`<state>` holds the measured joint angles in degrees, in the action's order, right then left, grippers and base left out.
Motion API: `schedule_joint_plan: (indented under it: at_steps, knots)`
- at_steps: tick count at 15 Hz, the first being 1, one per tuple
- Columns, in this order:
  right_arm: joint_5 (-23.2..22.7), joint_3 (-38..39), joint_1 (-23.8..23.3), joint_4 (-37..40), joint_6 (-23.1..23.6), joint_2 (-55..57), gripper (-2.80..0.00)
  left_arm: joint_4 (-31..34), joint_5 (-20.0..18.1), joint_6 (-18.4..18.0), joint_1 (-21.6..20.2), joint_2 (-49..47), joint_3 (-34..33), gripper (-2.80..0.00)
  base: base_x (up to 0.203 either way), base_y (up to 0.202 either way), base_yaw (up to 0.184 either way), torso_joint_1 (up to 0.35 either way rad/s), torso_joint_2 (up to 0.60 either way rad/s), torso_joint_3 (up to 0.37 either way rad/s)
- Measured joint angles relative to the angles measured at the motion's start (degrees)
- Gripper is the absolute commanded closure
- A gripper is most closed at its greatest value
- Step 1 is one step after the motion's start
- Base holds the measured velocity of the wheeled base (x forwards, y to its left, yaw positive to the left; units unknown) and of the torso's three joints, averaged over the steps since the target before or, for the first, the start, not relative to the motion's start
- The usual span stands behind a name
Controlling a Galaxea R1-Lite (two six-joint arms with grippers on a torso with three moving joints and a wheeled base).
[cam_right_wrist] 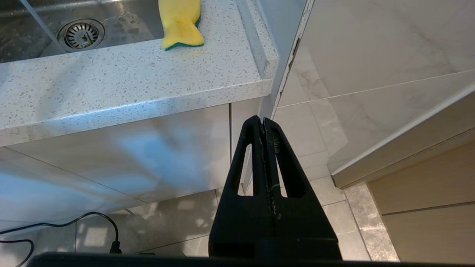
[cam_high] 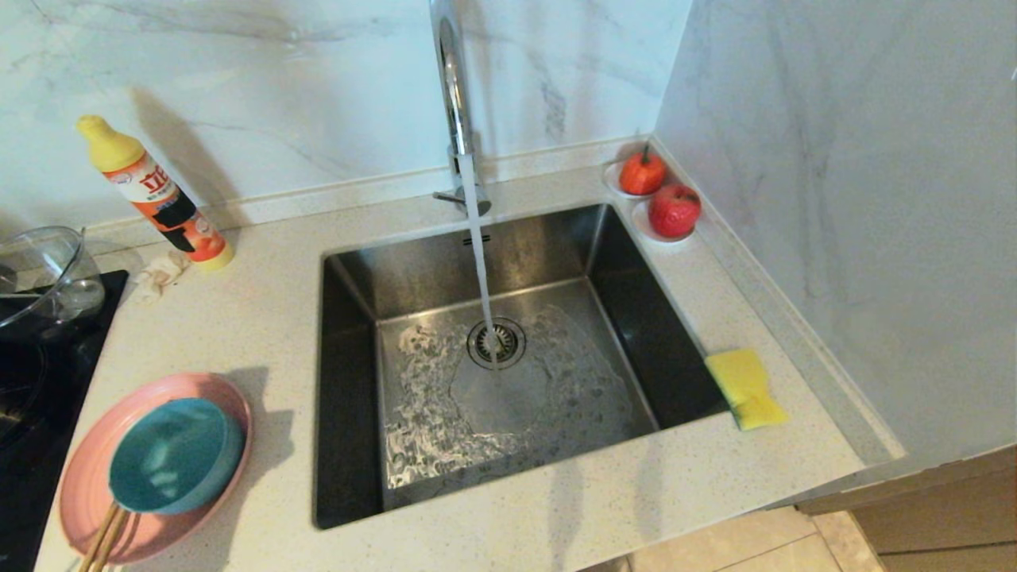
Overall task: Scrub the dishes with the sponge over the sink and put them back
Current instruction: Rinse the chopsticks
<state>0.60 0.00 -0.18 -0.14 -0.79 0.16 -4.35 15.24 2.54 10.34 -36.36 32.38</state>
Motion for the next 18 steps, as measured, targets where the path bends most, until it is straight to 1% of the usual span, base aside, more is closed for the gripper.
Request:
schedule_joint_plan:
  at_steps: [2,4,6,9,10,11,14,15,16,18]
  knots:
    - [0.02,0.0,0.0,-0.02,0.02,0.0,0.0,0.17,1.9,-0.5,-2.14,5.44,-4.57,0.0,0.0,0.0,0.0,0.0,0.0,0.0]
    - [0.0,0.0,0.0,-0.02,0.02,0.0,0.0,0.57,2.12,-0.63,-6.23,10.36,-8.06,0.0,0.0,0.0,0.0,0.0,0.0,0.0]
    - [0.01,0.0,0.0,-0.02,0.0,0.0,0.0,0.8,1.56,-0.91,-8.9,15.6,-11.62,0.0,0.0,0.0,0.0,0.0,0.0,0.0]
    - [0.01,0.0,0.0,-0.01,0.01,0.0,0.0,4.85,-0.29,-2.87,-10.22,25.59,-18.85,0.0,0.0,0.0,0.0,0.0,0.0,0.0]
    - [0.02,0.0,0.0,-0.02,0.0,0.0,0.0,7.06,-1.31,-3.87,-10.34,28.78,-21.2,0.0,0.0,0.0,0.0,0.0,0.0,0.0]
    - [0.02,0.0,0.0,-0.02,0.0,0.0,0.0,9.01,-3.15,-4.97,-10.45,31.45,-24.09,0.0,0.0,0.0,0.0,0.0,0.0,0.0]
    - [0.02,0.0,0.0,-0.02,0.01,0.0,0.0,10.02,-12.28,-5.7,-10.56,35.15,-27.82,0.0,0.0,0.0,0.0,0.0,0.0,0.0]
    - [0.03,0.0,0.0,-0.02,0.02,0.0,0.0,10.12,-14.66,-6.22,-10.56,35.66,-28.91,0.0,0.0,0.0,0.0,0.0,0.0,0.0]
    - [0.02,0.0,0.0,0.0,0.0,0.0,0.0,10.11,-16.0,-6.61,-10.55,36.05,-29.41,0.0,0.0,0.0,0.0,0.0,0.0,0.0]
    - [0.0,0.0,0.0,0.0,0.01,0.0,0.0,9.86,-16.09,-6.73,-10.55,36.43,-29.88,0.0,0.0,0.0,0.0,0.0,0.0,0.0]
